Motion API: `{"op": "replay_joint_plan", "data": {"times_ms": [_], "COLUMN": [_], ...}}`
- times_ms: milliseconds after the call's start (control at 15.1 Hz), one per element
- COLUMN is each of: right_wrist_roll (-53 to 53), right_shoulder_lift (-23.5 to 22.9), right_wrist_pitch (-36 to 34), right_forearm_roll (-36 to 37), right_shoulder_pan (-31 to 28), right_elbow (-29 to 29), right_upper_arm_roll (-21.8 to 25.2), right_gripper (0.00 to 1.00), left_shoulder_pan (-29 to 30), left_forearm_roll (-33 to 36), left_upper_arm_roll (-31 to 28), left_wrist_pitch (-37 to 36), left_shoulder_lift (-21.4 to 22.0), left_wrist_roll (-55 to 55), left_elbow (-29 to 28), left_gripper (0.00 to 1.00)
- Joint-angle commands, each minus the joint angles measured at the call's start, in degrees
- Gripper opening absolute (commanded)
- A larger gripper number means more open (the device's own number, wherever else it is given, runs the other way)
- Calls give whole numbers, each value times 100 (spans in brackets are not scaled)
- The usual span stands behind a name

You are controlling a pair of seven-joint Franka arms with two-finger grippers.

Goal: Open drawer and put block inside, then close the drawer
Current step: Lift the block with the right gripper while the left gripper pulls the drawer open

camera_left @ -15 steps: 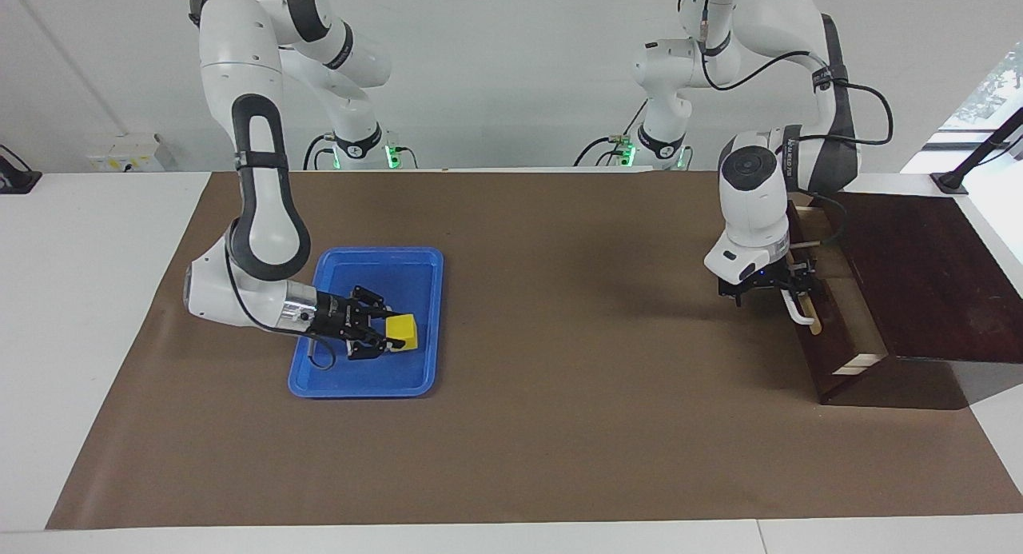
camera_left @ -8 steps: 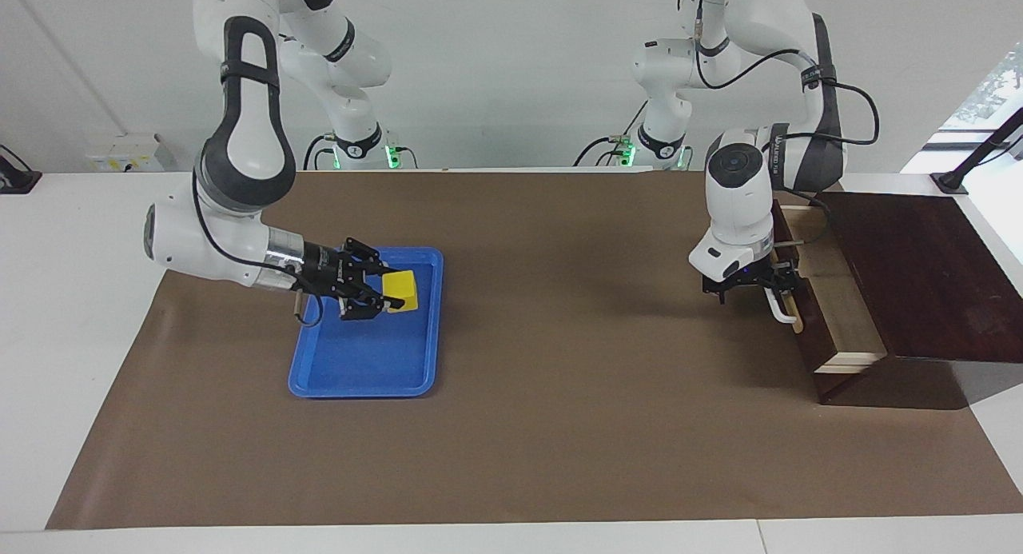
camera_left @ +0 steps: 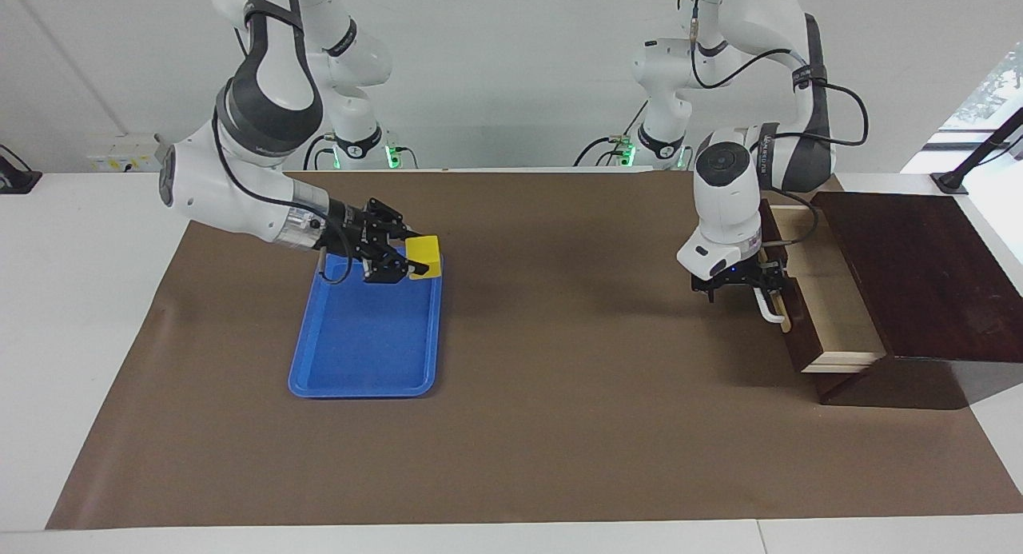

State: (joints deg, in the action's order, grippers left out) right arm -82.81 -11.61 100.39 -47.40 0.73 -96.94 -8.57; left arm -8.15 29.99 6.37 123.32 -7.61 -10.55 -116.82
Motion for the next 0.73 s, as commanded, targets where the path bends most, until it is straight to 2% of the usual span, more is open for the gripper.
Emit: {"op": "replay_joint_plan", "data": {"times_ms": [0,464,663], "right_wrist_roll": [-315,-535,-579], "right_shoulder_lift": [-8,-35,-26], "right_wrist_pitch": [51,314,403], "right_forearm_roll": [99,82,91], "right_shoulder_pan": [93,393,481], "right_elbow": [184,298,298], "right_upper_arm_roll": [-30,-39,-31], "right_gripper": [0,0,0], "left_shoulder_pan": [-249,-275,-266], "left_forearm_roll": [-291,-336,-362], "left_upper_arm_roll": [-13,-13,-13], "left_wrist_pitch": [-45,-71,-474], "left_shoulder_lift": [5,5,-13], "left_wrist_roll": [-79,-62,8], "left_elbow": [-52,1,342], "left_gripper": [100,100,100]}}
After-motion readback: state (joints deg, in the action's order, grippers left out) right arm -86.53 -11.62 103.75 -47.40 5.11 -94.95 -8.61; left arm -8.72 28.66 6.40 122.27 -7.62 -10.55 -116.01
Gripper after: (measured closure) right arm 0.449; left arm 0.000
